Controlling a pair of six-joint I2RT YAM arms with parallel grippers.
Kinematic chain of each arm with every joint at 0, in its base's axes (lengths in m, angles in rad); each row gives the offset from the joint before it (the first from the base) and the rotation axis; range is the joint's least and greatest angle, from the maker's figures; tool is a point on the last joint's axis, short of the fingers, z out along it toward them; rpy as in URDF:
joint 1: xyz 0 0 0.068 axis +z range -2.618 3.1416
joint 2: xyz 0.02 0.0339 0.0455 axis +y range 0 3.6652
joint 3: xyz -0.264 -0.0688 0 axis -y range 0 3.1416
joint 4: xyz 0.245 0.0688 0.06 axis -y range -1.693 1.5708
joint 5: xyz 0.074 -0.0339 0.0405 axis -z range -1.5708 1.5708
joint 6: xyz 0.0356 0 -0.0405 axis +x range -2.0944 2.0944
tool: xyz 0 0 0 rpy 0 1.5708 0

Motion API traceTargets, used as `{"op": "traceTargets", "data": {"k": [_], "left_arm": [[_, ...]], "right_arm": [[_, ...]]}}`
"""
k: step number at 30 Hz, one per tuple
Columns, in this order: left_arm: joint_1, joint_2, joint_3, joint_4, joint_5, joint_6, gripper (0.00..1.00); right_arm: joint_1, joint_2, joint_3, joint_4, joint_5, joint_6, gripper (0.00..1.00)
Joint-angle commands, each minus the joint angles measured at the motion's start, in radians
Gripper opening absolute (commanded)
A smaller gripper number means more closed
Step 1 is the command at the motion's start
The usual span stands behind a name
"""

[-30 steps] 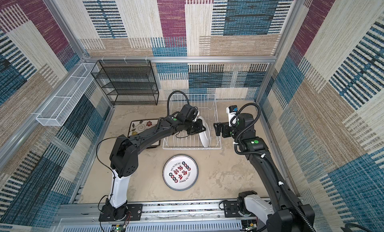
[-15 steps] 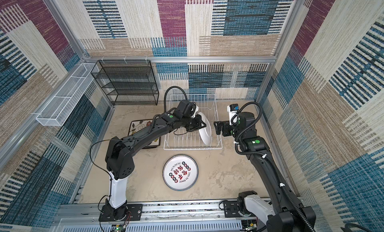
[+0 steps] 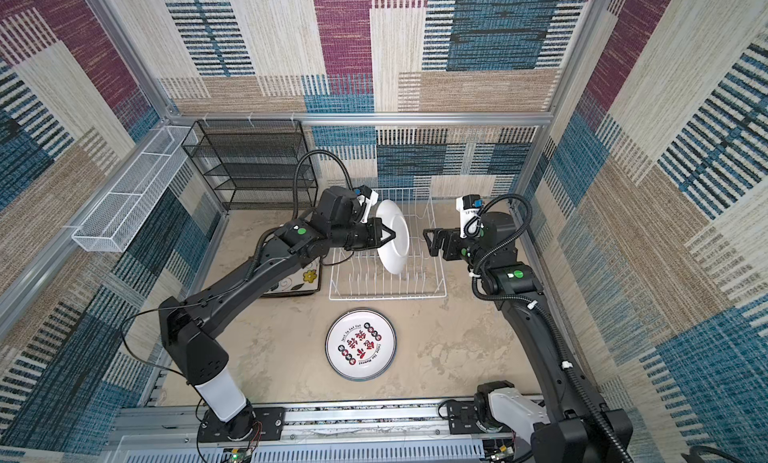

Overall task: Unload the plates from the dish rack
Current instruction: 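Lift the white plate up out of the rack while the right gripper reaches toward it, then swing the held plate toward the right gripper while the right gripper grasps its edge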

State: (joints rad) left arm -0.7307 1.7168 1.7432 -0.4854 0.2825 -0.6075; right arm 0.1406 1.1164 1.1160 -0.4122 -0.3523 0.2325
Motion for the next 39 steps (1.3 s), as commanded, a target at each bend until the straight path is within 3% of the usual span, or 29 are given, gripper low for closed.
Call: {"op": "traceTargets", "data": {"k": [1,9,17,22,33,39], "left_arm": [[0.001,-0.065,-0.021,-0.01,-0.104,0.293,0.0],[-0.008,-0.228,-0.181,-0.018,-0.292,0.678,0.0],[-0.079,-0.292,-0.302,0.004,-0.539,0.991,0.0],[-0.149,-0.289,-0.366,0.082,-0.702,1.154,0.0],[-0.247,-0.257,-0.461,0.266,-0.862,1.377,0.0],[-0.29,-0.235,-0.511,0.396,-0.937,1.5,0.0]], "right_arm": [[-0.001,0.045,0.057,-0.014,-0.074,0.125,1.0],[-0.001,0.107,0.121,0.036,-0.221,0.302,1.0],[0.001,0.204,0.224,0.005,-0.407,0.327,0.97],[0.007,0.234,0.238,-0.004,-0.421,0.333,0.97],[0.081,0.303,0.242,-0.055,-0.372,0.325,0.91],[0.109,0.336,0.234,-0.082,-0.322,0.327,0.82]]}}
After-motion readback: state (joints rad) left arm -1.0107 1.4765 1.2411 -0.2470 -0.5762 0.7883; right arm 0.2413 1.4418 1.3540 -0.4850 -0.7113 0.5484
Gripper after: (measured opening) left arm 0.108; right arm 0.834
